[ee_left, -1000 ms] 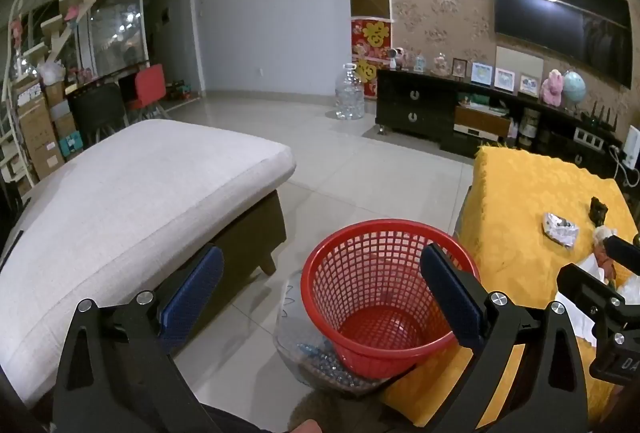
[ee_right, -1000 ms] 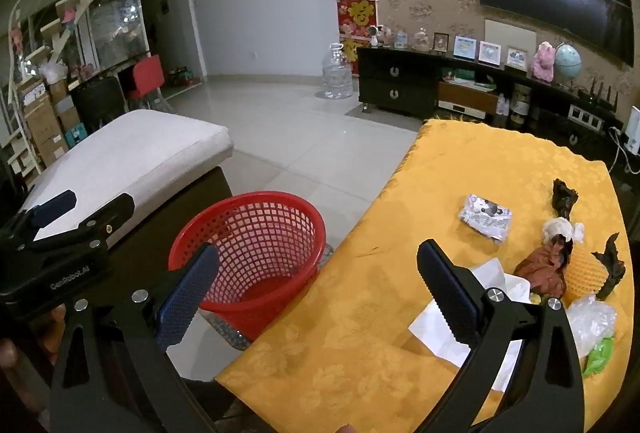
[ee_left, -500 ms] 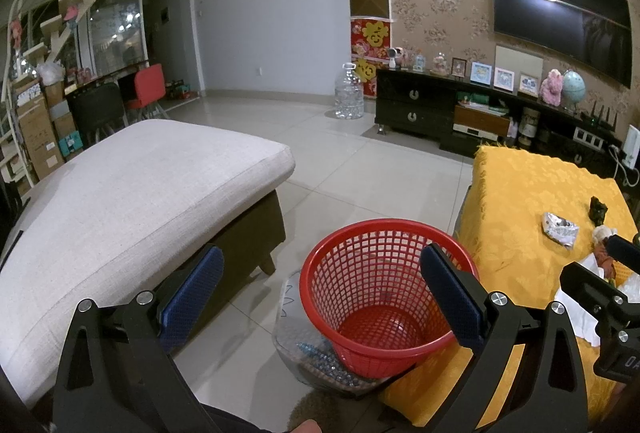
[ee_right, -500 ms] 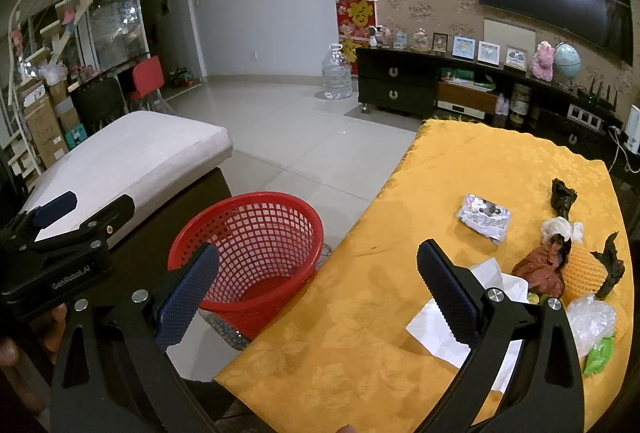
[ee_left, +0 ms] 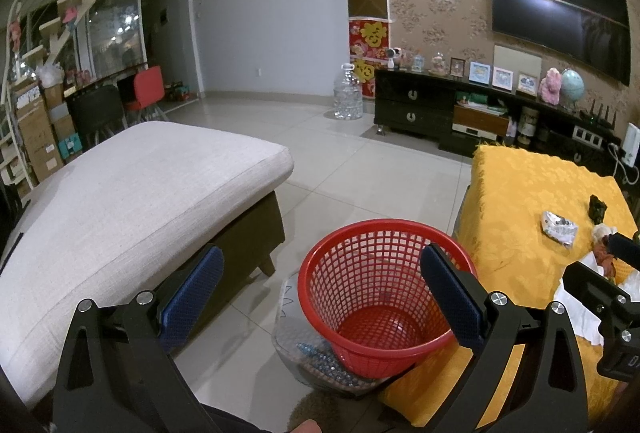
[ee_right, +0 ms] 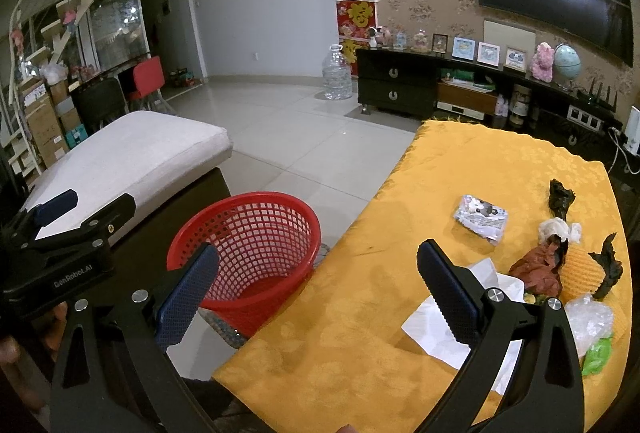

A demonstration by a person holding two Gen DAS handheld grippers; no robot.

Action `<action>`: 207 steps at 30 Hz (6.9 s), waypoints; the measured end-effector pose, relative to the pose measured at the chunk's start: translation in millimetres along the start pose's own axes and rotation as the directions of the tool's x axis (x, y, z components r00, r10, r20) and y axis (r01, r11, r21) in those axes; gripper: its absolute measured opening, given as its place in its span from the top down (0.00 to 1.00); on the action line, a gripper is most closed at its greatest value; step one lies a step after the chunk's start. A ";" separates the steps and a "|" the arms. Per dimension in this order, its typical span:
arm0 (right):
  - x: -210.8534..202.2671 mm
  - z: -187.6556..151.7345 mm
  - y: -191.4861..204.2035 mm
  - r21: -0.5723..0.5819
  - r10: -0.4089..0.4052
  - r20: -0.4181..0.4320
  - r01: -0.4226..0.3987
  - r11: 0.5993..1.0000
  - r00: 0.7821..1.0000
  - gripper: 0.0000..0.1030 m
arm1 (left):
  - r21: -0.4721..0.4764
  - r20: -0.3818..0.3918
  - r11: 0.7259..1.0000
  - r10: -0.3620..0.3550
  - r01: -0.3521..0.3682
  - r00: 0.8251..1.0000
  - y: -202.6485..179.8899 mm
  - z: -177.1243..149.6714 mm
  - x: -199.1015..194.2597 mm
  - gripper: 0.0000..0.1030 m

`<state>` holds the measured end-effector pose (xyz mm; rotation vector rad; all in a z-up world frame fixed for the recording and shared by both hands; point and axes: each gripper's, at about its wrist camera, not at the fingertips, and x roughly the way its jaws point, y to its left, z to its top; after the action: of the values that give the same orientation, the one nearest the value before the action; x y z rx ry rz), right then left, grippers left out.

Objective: Collect trash

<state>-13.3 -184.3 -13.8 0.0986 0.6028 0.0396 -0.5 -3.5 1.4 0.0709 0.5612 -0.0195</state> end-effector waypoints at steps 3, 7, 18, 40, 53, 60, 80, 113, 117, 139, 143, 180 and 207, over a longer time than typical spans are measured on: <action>-2.1 0.1 3.5 0.002 -0.003 0.001 0.003 1.000 1.000 0.06 | 0.006 0.000 1.000 -0.001 0.001 1.000 -1.2 -1.2 1.0 0.08; -7.1 0.3 -15.6 0.013 0.002 -0.007 -0.002 1.000 1.000 0.06 | 0.016 0.002 1.000 -0.002 0.002 1.000 -5.4 -3.3 1.7 0.08; -17.5 -2.0 -41.3 0.038 -0.061 -0.002 0.061 0.997 0.998 0.06 | 0.066 -0.023 0.994 -0.082 0.084 0.996 -24.2 -5.7 -0.7 0.08; -83.2 -24.2 -214.8 0.418 -0.332 -0.073 0.332 0.846 0.940 0.06 | 0.288 -0.215 0.865 -0.359 0.410 0.908 -191.6 -15.0 13.0 0.08; -89.9 -44.4 -244.6 0.479 -0.331 -0.104 0.338 0.810 0.938 0.06 | 0.363 -0.447 0.708 -0.438 0.605 0.780 -301.2 -78.3 50.0 0.08; -93.1 -52.4 -255.7 0.509 -0.324 -0.116 0.336 0.793 0.939 0.06 | 0.298 -0.503 0.715 -0.445 0.632 0.741 -308.9 -89.6 65.1 0.42; -65.6 -74.2 -260.1 0.478 -0.309 -0.194 0.365 0.799 0.931 0.06 | 0.202 -0.316 0.769 -0.534 0.606 0.784 -241.7 -21.5 35.0 0.96; -57.6 -27.5 -226.8 0.369 -0.366 -0.100 0.376 0.850 0.925 0.55 | 0.119 -0.066 0.923 -0.360 0.365 0.931 -137.2 42.4 24.5 0.96; -44.0 -8.7 -204.1 0.336 -0.325 -0.082 0.333 0.881 0.942 0.55 | 0.095 -0.059 0.939 -0.327 0.331 0.943 -114.8 46.6 29.3 0.96; 72.6 69.4 -37.5 0.061 0.149 -0.135 -0.142 0.988 0.980 0.55 | 0.001 -0.155 0.995 -0.100 0.101 0.983 -5.8 35.1 84.1 0.96; 86.2 70.7 -24.0 0.055 0.179 -0.164 -0.173 0.983 0.970 0.55 | -0.008 -0.206 0.995 -0.095 0.096 0.974 5.5 24.7 94.6 0.96; 63.0 52.1 -55.0 0.086 0.008 -0.120 0.003 0.996 0.993 0.16 | -0.006 -0.154 0.980 -0.197 0.198 0.968 -21.7 30.6 80.7 0.20; -56.2 -15.6 -243.8 0.423 -0.357 -0.124 0.375 0.825 0.926 0.12 | 0.190 -0.197 0.871 -0.419 0.454 0.886 -188.5 12.2 36.2 0.18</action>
<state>-66.3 -429.2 -20.2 0.4223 0.6545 -0.4760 29.5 -192.3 -19.3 0.1720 0.7158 -0.5302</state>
